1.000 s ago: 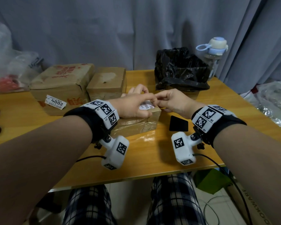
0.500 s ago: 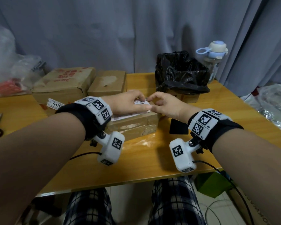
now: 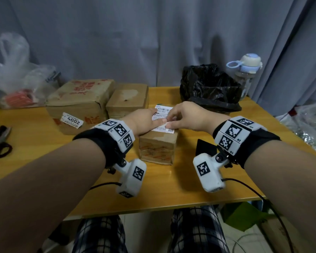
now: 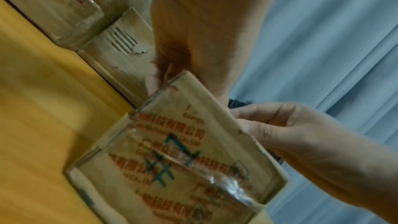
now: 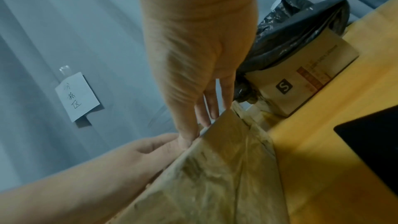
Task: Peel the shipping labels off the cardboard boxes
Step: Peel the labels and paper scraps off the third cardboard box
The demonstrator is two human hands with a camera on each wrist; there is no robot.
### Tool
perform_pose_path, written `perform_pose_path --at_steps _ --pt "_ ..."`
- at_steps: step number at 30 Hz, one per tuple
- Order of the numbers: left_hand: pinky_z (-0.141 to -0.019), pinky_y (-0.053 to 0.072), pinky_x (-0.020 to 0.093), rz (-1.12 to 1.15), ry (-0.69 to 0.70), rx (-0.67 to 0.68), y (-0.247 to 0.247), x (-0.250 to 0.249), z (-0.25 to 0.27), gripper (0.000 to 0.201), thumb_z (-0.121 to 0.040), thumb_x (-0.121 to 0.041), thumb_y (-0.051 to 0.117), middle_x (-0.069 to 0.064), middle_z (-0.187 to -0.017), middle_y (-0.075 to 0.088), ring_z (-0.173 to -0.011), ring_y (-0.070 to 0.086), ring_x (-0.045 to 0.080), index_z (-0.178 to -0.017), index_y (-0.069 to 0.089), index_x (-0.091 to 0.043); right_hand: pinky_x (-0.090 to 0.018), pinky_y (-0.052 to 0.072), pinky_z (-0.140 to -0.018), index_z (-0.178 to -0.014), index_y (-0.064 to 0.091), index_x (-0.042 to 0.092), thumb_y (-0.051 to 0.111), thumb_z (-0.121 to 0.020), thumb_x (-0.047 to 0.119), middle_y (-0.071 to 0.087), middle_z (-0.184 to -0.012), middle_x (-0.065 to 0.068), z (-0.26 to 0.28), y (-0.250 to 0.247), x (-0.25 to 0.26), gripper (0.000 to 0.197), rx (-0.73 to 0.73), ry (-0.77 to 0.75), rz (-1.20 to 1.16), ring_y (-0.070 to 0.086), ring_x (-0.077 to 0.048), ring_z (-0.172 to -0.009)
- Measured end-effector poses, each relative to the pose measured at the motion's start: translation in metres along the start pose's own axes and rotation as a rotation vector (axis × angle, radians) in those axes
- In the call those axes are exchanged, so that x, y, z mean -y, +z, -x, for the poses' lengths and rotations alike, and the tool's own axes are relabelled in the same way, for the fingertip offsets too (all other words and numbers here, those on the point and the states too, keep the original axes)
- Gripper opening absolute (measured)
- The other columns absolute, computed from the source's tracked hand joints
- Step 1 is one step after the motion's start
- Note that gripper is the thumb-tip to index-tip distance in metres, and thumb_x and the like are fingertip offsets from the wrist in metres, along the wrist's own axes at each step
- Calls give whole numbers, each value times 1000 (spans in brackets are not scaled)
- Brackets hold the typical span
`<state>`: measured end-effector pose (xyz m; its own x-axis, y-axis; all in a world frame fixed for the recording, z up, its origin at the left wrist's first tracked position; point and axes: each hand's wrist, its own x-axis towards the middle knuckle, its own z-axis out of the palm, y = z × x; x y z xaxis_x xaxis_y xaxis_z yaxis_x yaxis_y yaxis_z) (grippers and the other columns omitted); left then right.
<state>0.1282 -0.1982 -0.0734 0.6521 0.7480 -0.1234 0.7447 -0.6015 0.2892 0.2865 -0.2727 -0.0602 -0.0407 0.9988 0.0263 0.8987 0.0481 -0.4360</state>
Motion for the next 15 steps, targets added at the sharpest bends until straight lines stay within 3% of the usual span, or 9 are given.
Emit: perform_pose_path --at_steps 4,7,11,15 --pt "-105 32 31 13 -19 -56 4 -4 -11 69 -94 -52 39 11 -149 38 -134 39 27 -147 26 -10 -35 45 -101 -109 71 12 71 -80 25 67 -118 -5 7 -14 -2 32 123 -30 52 60 -17 -109" --pt "-98 37 33 -24 19 -87 1 -5 -15 59 -96 -45 41 14 -138 51 -124 48 29 -141 39 -7 -31 44 -101 -117 67 15 69 -83 29 65 -123 0 10 -21 2 37 182 -51 193 58 -14 -112" --pt "-89 42 30 22 136 -120 -11 1 -9 36 -95 -31 50 11 -119 64 -108 57 25 -119 64 -8 -29 47 -89 -120 65 17 63 -87 32 68 -113 2 9 -23 12 37 229 -99 375 59 -14 -97" --pt "-89 44 27 -10 214 -48 -29 7 -1 23 -89 -24 61 2 -114 66 -99 58 15 -105 72 -12 -38 49 -85 -108 70 18 58 -90 30 72 -98 -1 5 -21 17 25 267 -153 468 61 -20 -87"
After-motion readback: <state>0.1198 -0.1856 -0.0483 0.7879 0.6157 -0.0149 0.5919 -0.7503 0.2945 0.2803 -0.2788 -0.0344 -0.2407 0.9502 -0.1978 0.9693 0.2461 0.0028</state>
